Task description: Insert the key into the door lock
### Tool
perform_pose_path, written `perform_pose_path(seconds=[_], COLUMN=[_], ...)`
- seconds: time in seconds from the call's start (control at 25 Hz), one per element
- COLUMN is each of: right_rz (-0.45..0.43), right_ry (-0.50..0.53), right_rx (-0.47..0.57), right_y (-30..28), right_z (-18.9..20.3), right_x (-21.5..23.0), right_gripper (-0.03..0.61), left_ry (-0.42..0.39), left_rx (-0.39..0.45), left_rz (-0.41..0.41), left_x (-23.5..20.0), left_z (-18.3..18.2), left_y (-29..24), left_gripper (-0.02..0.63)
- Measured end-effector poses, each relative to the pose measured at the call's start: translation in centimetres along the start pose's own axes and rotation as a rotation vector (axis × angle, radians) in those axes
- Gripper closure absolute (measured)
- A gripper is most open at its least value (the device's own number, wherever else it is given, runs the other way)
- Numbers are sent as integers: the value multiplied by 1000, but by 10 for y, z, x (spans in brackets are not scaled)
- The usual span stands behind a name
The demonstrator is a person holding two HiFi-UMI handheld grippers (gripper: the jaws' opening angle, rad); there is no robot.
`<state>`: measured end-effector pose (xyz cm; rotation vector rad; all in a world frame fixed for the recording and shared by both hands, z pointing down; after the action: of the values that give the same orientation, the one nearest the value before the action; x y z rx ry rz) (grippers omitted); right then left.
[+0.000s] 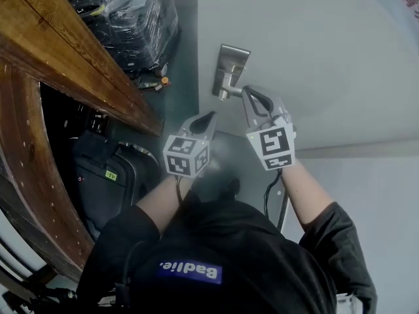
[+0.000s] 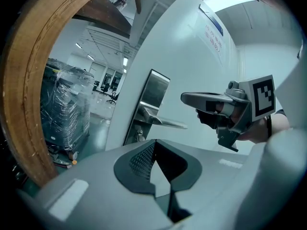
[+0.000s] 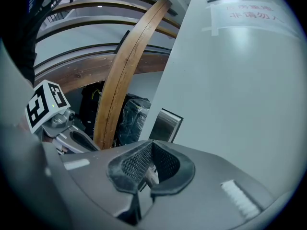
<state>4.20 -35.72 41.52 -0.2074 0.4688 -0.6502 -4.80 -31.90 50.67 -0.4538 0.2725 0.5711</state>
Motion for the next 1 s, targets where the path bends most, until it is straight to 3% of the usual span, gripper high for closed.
perform_pose_path(seconds=[0.64,1.0], right_rz=[18,12], right_ry=[54,144], right_rx=[-28,-83], right_y=[-12,-18], right_z=[7,17], right_x=[3,0], right_gripper=[571,554], left_ry=[-19,47], left_rx=[-55,-101], left_rz=[-9,-13], left_x=[-13,-24], left_z=[7,18], left_y=[-34,-55], left_gripper=[558,511])
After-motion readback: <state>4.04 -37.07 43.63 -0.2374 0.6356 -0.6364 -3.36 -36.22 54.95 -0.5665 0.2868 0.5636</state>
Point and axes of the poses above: the fingertips, and each gripper's own axes: y backward along the fingers, x to its right, z out of its underside, the point moved 3 cm from there along y, backward along the fingers, and after that the axes turned 2 degrees about -x, right-handed, at the moved point
